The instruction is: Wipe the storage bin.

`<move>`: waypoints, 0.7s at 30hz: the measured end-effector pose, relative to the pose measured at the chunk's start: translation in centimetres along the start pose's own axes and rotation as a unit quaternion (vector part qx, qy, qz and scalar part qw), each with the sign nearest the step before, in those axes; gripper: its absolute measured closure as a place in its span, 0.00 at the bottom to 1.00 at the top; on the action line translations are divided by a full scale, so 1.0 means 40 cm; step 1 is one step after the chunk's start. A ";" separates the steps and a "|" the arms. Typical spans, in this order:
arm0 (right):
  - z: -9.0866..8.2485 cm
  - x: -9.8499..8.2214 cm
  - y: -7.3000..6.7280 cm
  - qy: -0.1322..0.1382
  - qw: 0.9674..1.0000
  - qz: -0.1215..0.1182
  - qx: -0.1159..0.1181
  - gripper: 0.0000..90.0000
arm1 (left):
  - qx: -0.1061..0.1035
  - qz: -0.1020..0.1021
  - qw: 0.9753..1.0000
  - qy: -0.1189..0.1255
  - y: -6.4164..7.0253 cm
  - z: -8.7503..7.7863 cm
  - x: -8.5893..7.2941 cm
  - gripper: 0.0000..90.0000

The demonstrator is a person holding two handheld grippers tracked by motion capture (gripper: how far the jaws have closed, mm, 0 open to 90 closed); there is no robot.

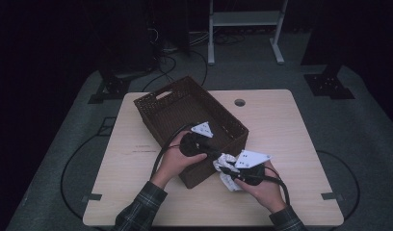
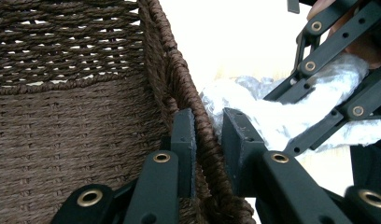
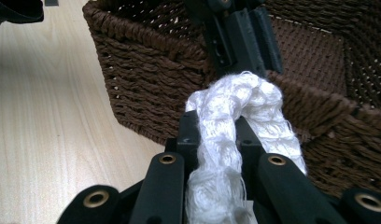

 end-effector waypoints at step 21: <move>0.138 -0.050 0.005 -0.079 0.996 0.006 0.036 0.86 | 0.001 0.000 1.000 0.002 0.001 0.001 0.000 0.83</move>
Point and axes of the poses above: each handheld gripper's, and its own axes: z roughly forward along the jaws, x roughly out of its top, y roughly to its right, the point moved 2 cm from there along z, roughly forward along the jaws, and after that the axes turned 15 degrees about -y, right-handed, at the moved point
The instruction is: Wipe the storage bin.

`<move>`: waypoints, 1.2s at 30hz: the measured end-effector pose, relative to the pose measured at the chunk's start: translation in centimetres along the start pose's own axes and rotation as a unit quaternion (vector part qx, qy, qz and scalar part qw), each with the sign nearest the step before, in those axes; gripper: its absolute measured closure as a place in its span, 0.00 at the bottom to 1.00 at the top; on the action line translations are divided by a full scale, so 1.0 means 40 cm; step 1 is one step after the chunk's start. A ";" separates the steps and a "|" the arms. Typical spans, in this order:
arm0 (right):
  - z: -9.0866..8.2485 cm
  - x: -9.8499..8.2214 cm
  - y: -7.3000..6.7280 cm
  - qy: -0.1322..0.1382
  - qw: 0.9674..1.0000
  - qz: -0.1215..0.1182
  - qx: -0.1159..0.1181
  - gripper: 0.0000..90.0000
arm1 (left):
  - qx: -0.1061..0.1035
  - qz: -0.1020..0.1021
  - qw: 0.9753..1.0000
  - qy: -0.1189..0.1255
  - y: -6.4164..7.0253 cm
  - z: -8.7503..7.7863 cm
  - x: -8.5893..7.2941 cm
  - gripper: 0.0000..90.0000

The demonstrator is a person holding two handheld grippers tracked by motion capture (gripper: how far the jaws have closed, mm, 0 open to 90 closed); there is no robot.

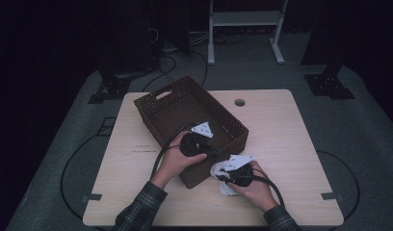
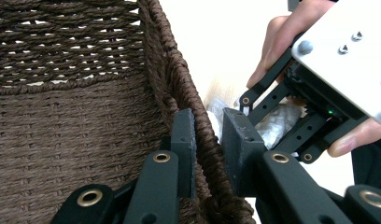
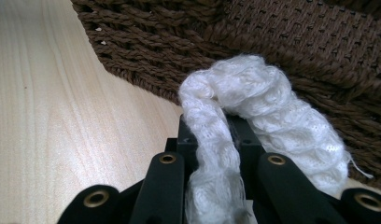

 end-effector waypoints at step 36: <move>-0.150 0.052 -0.058 0.098 0.995 -0.034 -0.011 0.86 | -0.002 0.001 1.000 -0.002 -0.001 -0.001 -0.001 0.83</move>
Point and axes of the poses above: each handheld gripper's, and its own axes: z roughly forward along the jaws, x roughly out of its top, y roughly to its right, the point moved 2 cm from there along z, roughly forward along the jaws, and after that the axes turned 15 degrees about -y, right-handed, at the moved point
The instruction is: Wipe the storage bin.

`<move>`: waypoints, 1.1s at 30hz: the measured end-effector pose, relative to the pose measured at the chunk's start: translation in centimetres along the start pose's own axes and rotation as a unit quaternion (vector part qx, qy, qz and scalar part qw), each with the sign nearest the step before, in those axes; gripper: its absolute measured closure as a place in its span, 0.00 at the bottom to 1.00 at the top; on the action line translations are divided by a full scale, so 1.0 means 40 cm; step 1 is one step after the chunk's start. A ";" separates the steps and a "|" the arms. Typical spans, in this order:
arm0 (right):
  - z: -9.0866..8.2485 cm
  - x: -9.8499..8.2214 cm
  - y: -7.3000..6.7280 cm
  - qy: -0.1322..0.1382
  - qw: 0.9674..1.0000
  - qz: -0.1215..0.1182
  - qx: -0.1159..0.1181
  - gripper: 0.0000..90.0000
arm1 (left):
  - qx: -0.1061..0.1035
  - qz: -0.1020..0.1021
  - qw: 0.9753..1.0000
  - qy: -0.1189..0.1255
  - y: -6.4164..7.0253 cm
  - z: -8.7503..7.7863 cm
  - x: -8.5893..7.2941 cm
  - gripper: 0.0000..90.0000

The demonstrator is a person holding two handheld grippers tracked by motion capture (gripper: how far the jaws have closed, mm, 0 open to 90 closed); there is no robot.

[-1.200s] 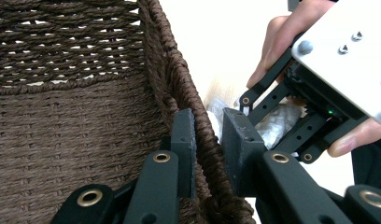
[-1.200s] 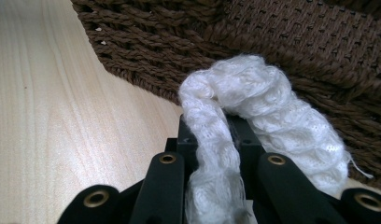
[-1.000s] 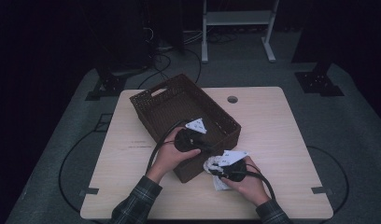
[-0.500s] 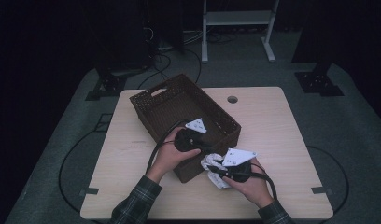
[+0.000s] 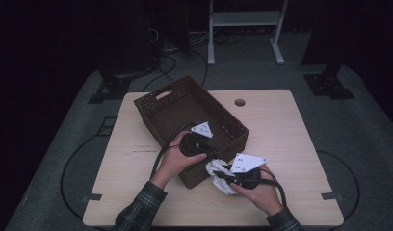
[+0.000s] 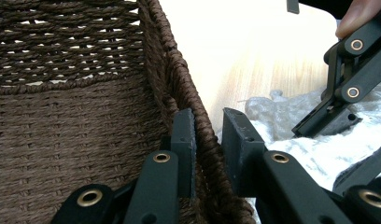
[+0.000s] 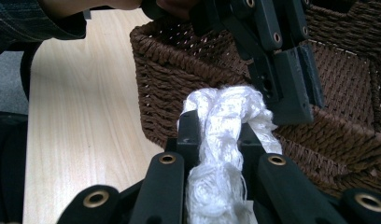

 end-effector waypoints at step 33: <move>0.126 -0.036 -0.003 -0.081 0.997 0.000 0.020 0.86 | 0.002 -0.001 1.000 0.003 0.002 0.001 0.000 0.83</move>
Point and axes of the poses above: each handheld gripper's, and its own axes: z roughly forward along the jaws, x roughly out of its top, y roughly to its right, the point moved 2 cm from there along z, roughly forward along the jaws, and after that the axes turned 15 degrees about -y, right-handed, at the moved point
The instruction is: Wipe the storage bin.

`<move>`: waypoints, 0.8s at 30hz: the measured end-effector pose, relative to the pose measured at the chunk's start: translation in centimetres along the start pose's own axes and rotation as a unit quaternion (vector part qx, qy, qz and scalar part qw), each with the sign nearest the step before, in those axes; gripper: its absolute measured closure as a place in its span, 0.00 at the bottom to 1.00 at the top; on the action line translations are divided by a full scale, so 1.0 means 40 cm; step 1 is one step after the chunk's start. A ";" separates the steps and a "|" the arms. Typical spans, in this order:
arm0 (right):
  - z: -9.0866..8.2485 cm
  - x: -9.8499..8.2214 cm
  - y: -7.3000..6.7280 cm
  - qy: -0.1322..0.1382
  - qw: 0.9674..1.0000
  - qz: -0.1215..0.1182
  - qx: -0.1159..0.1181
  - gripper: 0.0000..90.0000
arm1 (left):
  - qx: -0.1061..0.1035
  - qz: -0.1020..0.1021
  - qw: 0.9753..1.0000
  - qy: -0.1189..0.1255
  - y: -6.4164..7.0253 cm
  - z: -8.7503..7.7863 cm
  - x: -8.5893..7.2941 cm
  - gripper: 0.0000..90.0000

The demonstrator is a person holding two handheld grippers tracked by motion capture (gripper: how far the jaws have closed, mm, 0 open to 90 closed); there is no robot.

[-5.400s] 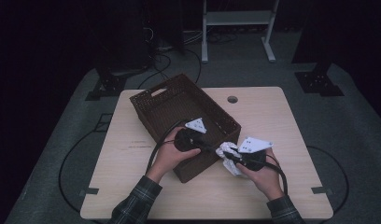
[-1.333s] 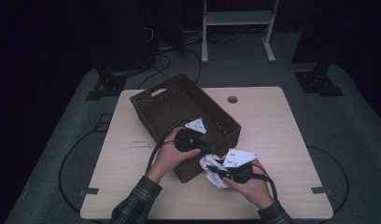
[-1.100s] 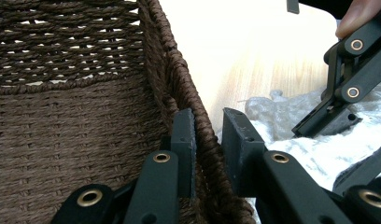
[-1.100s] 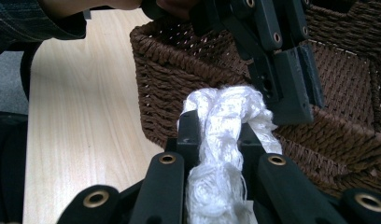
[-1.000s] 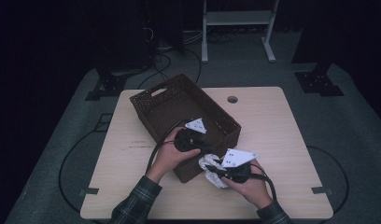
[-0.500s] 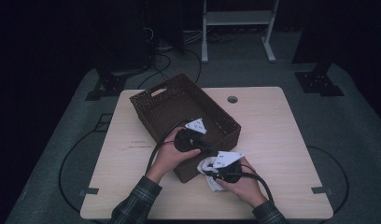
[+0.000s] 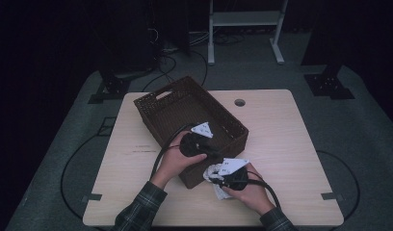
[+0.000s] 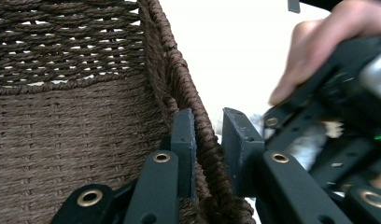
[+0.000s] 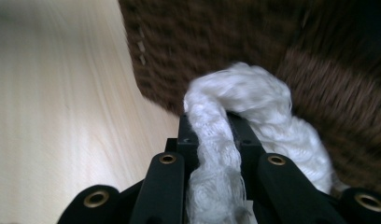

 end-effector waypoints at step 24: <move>-0.117 0.074 -0.047 0.102 0.994 -0.030 0.004 0.86 | -0.002 0.000 1.000 0.000 -0.002 0.000 0.000 0.83</move>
Point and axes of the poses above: each handheld gripper's, and its own axes: z roughly forward along the jaws, x roughly out of its top, y roughly to its right, the point moved 2 cm from there along z, roughly forward along the jaws, and after that the axes turned 15 degrees about -y, right-handed, at the moved point
